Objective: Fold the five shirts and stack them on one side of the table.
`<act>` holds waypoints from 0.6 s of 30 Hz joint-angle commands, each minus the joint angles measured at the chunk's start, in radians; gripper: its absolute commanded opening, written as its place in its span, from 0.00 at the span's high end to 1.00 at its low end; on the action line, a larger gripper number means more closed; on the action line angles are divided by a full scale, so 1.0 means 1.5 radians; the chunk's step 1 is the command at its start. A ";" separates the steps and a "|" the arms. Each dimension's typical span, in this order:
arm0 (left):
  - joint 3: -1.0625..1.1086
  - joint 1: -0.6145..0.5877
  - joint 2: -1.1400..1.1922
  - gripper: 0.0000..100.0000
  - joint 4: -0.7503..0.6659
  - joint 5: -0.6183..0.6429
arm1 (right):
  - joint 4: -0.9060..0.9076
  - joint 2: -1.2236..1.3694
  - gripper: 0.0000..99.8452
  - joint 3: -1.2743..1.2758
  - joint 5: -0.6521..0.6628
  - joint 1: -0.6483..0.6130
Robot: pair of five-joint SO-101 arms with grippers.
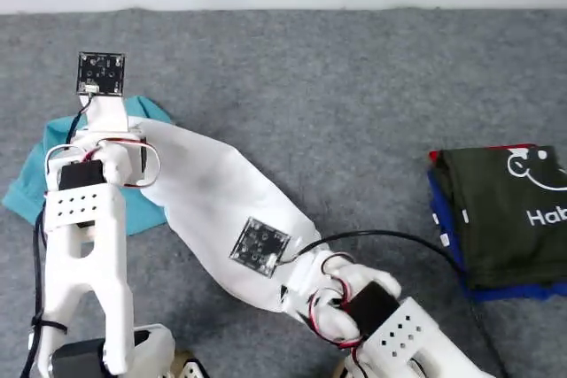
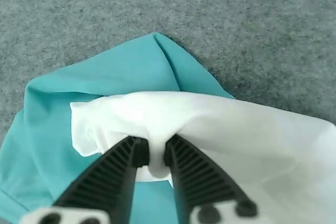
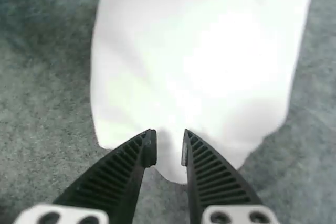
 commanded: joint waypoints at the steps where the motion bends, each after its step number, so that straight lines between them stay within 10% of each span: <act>1: -0.002 -0.003 -0.012 0.98 -0.009 0.003 | -0.073 -0.001 0.90 0.045 -0.006 -0.008; 18: -0.001 -0.002 -0.012 0.98 -0.008 0.003 | -0.215 -0.001 0.99 0.090 -0.057 0.182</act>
